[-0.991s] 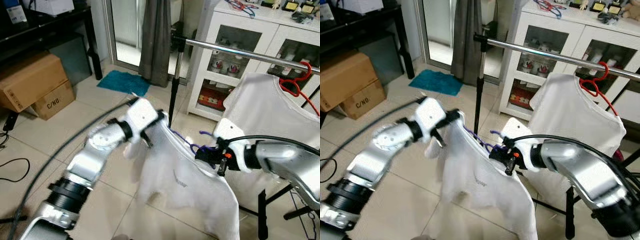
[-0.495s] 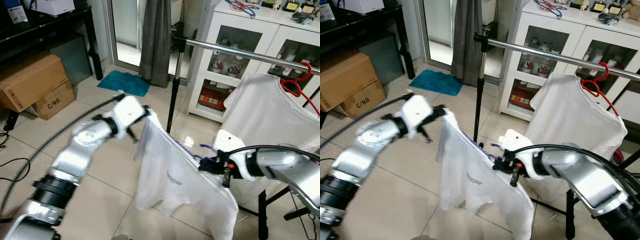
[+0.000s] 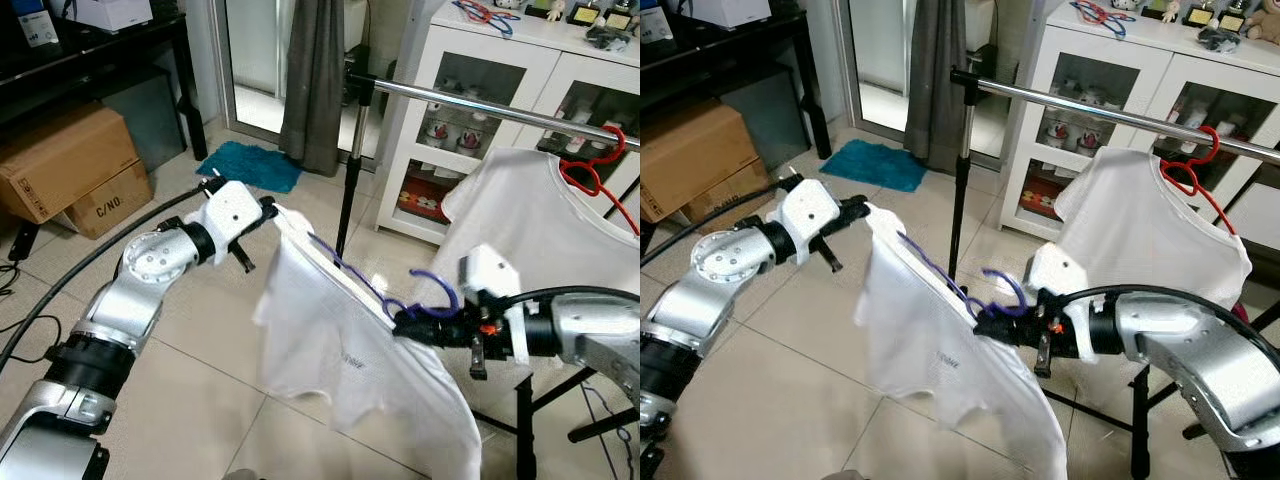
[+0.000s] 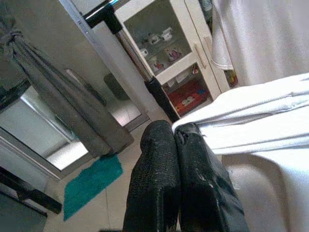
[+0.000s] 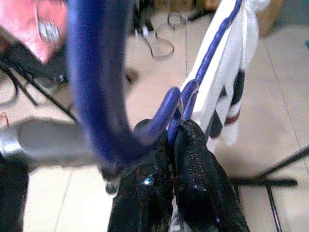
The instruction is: Hang hanger
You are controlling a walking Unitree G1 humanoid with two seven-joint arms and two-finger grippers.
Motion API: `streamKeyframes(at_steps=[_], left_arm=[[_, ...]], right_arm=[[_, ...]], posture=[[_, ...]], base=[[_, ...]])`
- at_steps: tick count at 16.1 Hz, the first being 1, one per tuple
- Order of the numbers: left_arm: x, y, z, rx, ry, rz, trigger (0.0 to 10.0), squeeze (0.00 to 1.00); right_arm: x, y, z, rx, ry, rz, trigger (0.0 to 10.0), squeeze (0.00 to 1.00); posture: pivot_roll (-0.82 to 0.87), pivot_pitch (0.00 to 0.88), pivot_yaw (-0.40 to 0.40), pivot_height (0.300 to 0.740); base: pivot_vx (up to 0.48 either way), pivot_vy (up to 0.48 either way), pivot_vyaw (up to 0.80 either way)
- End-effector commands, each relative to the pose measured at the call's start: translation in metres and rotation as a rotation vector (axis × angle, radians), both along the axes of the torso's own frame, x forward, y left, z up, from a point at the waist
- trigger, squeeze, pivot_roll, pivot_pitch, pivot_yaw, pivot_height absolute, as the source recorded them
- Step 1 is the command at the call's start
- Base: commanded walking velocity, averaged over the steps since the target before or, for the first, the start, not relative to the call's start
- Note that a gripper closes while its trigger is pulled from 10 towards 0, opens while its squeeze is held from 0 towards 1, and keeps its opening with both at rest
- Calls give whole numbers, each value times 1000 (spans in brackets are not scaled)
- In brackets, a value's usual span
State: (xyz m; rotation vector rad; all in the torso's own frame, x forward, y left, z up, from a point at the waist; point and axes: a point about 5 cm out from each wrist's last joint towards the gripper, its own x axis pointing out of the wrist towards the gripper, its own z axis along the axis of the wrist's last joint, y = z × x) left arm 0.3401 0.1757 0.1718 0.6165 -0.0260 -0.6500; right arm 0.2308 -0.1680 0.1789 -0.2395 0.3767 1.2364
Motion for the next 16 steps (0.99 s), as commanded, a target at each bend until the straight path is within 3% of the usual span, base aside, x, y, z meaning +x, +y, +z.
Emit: streamKeyframes(at_steps=[1,2,3,4,5,7,8,9,10,11,13,16], left_arm=[[7,52,9,-48,-36,297,0,0],[6,49,8,-51,-36,283,0,0],[6,38,11,-69,-52,247,0,0],[10,24,21,-87,-94,210,0,0],[16,15,35,-103,-138,180,0,0],[20,-4,50,-121,-170,113,0,0],[22,-28,58,-131,-177,30,0,0],[22,-36,59,-134,-175,6,0,0],[14,-71,40,-102,-74,-145,0,0],[6,-85,24,-68,-14,-211,0,0],[0,-89,4,-56,49,-225,0,0],[-12,-90,-16,-54,111,-267,0,0]], right_arm=[[-2,-5,-4,-12,41,-16,0,0],[0,-6,-4,-18,34,-34,0,0],[3,-5,-11,-85,32,-48,0,0],[2,-4,-22,-190,42,-26,0,0],[3,0,-29,-224,52,-22,0,0],[10,6,-36,-248,51,-48,0,0],[21,15,-40,-254,27,-102,0,0],[24,18,-40,-249,19,-123,0,0],[34,34,-34,-151,7,-182,0,0],[38,39,-29,-79,4,-223,0,0],[40,37,-24,-10,11,-269,0,0],[33,29,-27,-27,56,-264,0,0]], posture=[[-20,0,-51,740],[-20,0,-51,740],[-23,0,-49,740],[-19,0,-54,740],[-19,0,-54,740],[-9,0,-58,740],[-9,0,-58,740],[-6,0,-60,740],[-5,0,-60,740],[-12,0,-54,740],[-12,0,-54,740],[-23,0,-50,740]], base=[[0,0,0],[0,0,0],[0,0,0],[0,0,0],[0,0,0],[0,0,0],[0,0,0],[0,0,0],[0,0,0],[0,0,0],[0,0,0],[0,0,0]])
